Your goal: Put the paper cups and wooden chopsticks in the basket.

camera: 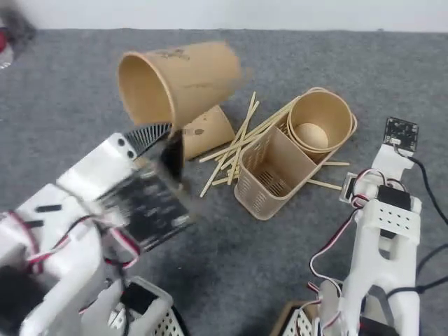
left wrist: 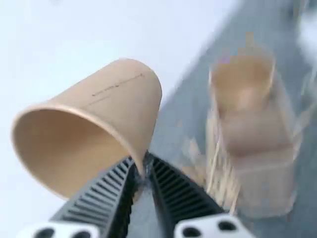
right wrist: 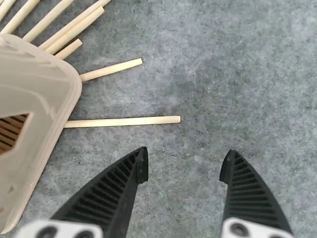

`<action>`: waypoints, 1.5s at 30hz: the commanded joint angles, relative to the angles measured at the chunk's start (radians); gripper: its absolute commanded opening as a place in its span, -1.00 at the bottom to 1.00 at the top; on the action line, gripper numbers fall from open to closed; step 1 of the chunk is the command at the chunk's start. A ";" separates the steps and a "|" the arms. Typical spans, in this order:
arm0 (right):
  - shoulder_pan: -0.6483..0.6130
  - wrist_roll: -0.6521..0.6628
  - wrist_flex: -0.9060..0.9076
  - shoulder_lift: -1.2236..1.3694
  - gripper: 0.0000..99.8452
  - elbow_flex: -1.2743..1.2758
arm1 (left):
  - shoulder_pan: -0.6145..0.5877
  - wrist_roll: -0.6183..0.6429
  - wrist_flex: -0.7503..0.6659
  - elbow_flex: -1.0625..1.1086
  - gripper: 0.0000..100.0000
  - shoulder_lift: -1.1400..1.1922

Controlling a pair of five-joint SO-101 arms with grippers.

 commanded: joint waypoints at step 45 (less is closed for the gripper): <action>0.025 -0.005 -0.012 -0.035 -0.52 -0.009 | 0.338 0.358 -0.551 0.473 -0.70 0.184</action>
